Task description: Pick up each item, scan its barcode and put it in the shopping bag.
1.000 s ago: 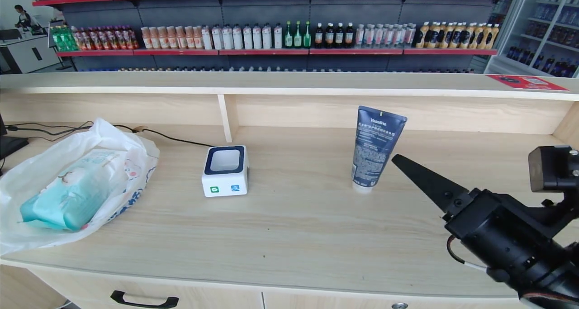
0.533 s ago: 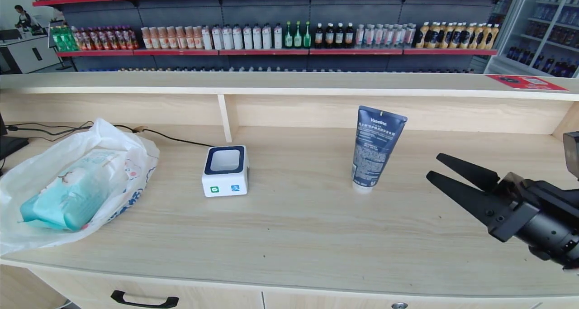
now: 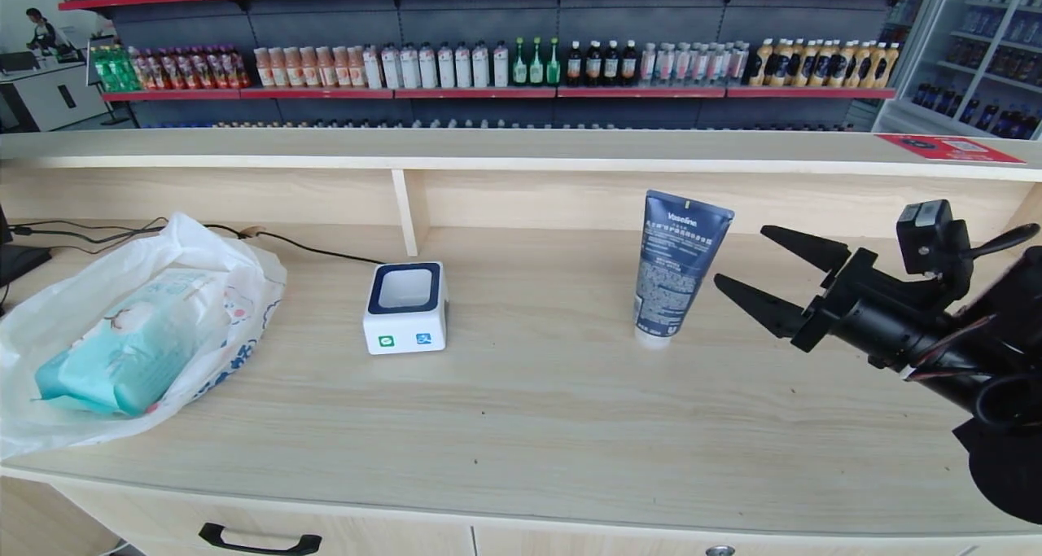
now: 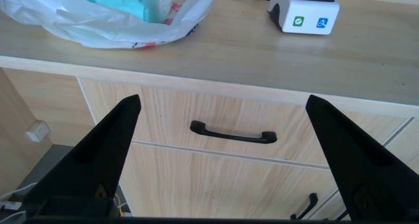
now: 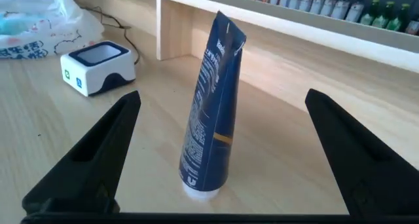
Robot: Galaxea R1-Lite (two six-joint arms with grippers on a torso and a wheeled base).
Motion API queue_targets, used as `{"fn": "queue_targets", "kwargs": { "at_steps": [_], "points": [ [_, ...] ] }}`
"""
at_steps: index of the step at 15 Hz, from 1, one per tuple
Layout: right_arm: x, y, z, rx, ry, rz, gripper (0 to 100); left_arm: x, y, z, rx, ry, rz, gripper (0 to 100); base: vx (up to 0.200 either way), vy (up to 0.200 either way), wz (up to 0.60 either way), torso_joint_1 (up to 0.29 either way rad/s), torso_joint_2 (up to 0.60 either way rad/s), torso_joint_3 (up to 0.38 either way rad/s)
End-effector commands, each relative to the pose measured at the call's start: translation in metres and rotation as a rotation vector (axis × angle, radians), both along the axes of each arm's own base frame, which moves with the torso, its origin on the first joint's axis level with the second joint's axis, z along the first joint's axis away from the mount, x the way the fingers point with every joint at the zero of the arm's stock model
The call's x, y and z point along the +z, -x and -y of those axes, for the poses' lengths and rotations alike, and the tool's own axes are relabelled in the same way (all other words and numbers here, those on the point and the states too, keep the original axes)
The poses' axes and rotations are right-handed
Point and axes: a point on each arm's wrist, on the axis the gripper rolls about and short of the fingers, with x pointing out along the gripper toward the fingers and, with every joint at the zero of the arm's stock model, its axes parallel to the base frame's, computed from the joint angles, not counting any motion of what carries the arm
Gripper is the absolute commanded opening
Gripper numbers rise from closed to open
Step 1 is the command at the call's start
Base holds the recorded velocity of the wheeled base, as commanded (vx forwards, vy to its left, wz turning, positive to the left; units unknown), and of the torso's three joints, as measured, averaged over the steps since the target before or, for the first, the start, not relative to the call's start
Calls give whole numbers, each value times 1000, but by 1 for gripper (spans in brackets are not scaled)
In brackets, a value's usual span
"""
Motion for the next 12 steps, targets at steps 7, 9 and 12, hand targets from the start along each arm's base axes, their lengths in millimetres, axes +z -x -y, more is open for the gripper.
{"fn": "queue_targets", "kwargs": {
  "at_steps": [7,9,12],
  "points": [
    [-27,-16,7,-67,20,-76,100,0,0,0,1,0,1,100,0,0,0,0,0,0],
    [-29,-17,4,-98,25,-73,100,0,0,0,1,0,1,100,0,0,0,0,0,0],
    [-28,-20,2,-171,6,-70,100,0,0,0,1,0,1,100,0,0,0,0,0,0]
  ]
}}
